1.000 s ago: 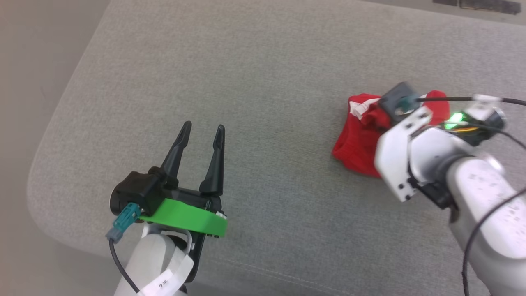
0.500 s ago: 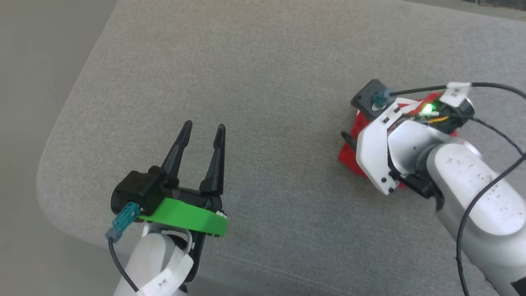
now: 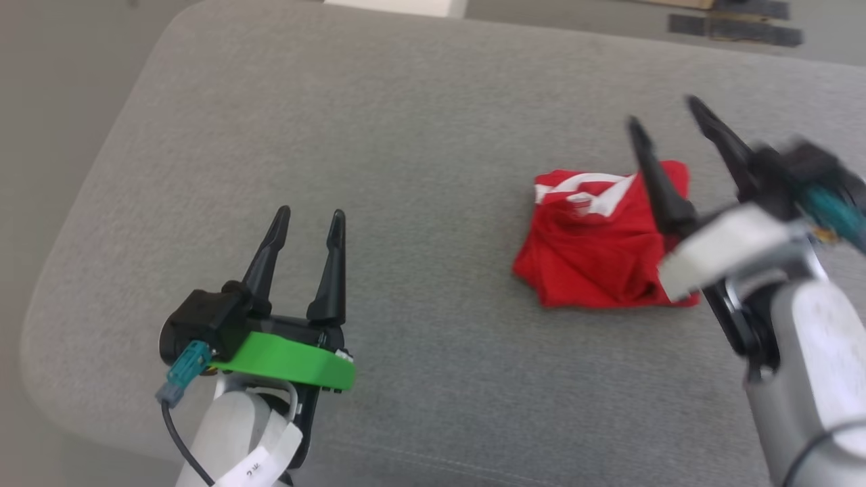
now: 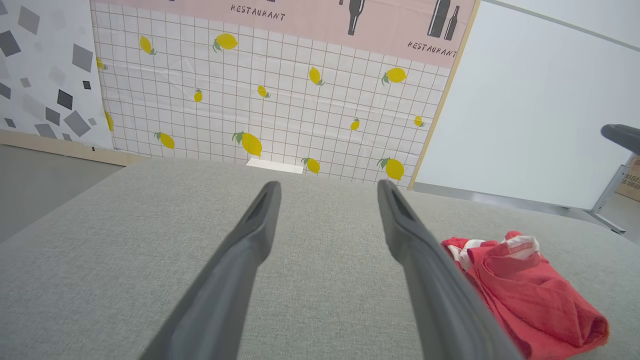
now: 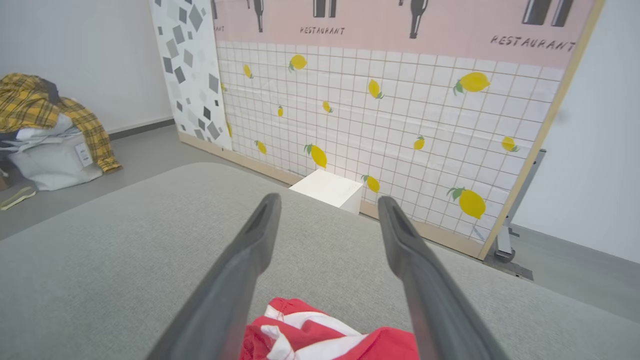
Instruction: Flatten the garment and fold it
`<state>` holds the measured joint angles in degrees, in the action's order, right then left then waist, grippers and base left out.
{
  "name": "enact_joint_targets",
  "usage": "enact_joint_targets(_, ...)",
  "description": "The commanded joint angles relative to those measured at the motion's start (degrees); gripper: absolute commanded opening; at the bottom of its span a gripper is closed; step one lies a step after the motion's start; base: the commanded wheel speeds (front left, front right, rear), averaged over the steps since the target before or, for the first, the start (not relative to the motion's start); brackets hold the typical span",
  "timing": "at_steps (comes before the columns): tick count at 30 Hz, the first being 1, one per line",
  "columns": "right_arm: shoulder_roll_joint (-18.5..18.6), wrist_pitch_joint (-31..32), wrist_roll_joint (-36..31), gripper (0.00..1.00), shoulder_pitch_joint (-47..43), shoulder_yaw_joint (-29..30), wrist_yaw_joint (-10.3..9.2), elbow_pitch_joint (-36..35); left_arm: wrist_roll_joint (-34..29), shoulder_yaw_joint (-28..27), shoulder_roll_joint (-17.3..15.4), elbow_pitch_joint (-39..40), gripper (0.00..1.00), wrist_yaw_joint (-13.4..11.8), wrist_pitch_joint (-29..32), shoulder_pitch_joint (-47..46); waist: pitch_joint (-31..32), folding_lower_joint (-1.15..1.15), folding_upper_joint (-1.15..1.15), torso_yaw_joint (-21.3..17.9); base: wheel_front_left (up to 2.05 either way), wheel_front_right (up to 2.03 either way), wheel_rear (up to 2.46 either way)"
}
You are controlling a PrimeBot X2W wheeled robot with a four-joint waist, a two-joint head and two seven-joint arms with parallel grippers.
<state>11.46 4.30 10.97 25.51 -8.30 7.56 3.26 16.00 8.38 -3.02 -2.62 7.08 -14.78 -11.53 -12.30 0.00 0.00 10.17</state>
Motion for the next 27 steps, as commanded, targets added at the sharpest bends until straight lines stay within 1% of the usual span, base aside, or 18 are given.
enact_joint_targets(1, -1.3, -3.2, -0.8, 1.00, -2.7, 2.1, -0.08, -0.8, -0.5, -0.4, 0.1, 0.2, 1.00, 0.2, -0.2, 1.1, 2.0, 0.00, 0.00, -2.6, 0.00, 0.00, 0.00)
enact_joint_targets(6, -4.3, -11.9, -2.9, 1.00, -11.0, 7.5, -0.08, -1.6, -1.2, -1.7, 0.1, 0.1, 1.00, 0.3, -0.2, 2.0, 3.4, 0.00, 0.00, -5.1, 0.00, 0.00, 0.00)
enact_joint_targets(10, -6.1, -16.0, -4.3, 1.00, -16.3, 10.5, -0.08, -2.1, -1.7, -2.7, 0.1, 0.1, 1.00, 0.3, -0.2, 3.0, 4.6, 0.00, 0.00, -7.1, 0.00, 0.00, 0.00)
enact_joint_targets(16, -7.9, -18.2, -5.0, 1.00, -22.8, 13.7, -0.08, -2.9, -2.4, -3.6, 0.1, -0.1, 1.00, 0.3, -0.2, 5.0, 6.7, 0.00, 0.00, -9.5, 0.00, 0.00, 0.00)
enact_joint_targets(22, -8.4, -18.6, -5.4, 1.00, -27.4, 14.0, -0.08, -3.3, -3.1, -4.4, 0.1, -0.2, 1.00, 0.3, -0.2, 7.0, 8.4, 0.00, 0.00, -10.7, 0.00, 0.00, 0.00)
enact_joint_targets(27, -8.5, -18.2, -5.1, 1.00, -28.4, 13.8, -0.08, -3.9, -3.4, -4.8, 0.1, -0.1, 1.00, 0.3, -0.2, 7.9, 8.8, 0.00, 0.00, -10.9, 0.00, 0.00, 0.00)
